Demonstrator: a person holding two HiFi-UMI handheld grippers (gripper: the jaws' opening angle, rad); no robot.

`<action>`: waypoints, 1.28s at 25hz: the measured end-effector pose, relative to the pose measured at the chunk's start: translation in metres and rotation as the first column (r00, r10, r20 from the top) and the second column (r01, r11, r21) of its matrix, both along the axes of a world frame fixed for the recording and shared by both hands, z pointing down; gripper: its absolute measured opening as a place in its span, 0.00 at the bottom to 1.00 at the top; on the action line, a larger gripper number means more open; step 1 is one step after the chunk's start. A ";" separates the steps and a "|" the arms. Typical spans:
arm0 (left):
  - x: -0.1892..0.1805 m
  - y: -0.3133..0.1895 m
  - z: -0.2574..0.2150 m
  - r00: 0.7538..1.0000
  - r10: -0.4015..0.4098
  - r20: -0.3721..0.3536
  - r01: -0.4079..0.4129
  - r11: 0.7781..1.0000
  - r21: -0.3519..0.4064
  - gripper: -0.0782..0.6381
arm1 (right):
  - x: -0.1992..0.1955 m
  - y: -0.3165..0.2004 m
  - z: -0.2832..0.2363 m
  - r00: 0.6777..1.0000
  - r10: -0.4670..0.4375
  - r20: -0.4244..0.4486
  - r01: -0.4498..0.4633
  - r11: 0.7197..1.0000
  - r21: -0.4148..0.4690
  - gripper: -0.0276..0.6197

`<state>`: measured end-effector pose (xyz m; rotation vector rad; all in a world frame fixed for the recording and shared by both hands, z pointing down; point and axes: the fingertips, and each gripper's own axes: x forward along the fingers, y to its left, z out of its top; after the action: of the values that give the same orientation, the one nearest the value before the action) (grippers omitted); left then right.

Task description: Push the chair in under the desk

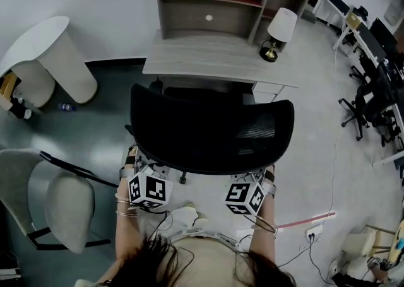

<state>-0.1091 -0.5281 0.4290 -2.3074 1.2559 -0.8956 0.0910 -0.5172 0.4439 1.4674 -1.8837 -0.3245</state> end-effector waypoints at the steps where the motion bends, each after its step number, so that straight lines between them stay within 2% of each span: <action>1: 0.000 -0.001 0.000 1.000 0.003 -0.001 -0.003 1.000 0.002 0.45 | 0.000 -0.001 0.000 1.000 0.001 0.000 -0.001 1.000 0.001 0.41; 20: -0.006 -0.027 0.000 1.000 0.030 -0.003 -0.030 1.000 0.002 0.45 | -0.006 -0.022 0.001 1.000 0.031 -0.001 -0.031 0.999 0.005 0.41; 32: -0.002 -0.031 -0.007 0.996 0.058 -0.061 -0.059 0.998 -0.012 0.45 | -0.002 -0.029 -0.001 0.999 0.033 0.004 -0.033 0.999 -0.001 0.41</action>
<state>-0.1116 -0.5589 0.4221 -2.3864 1.2033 -0.8227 0.0895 -0.5458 0.4428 1.4980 -1.8606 -0.3047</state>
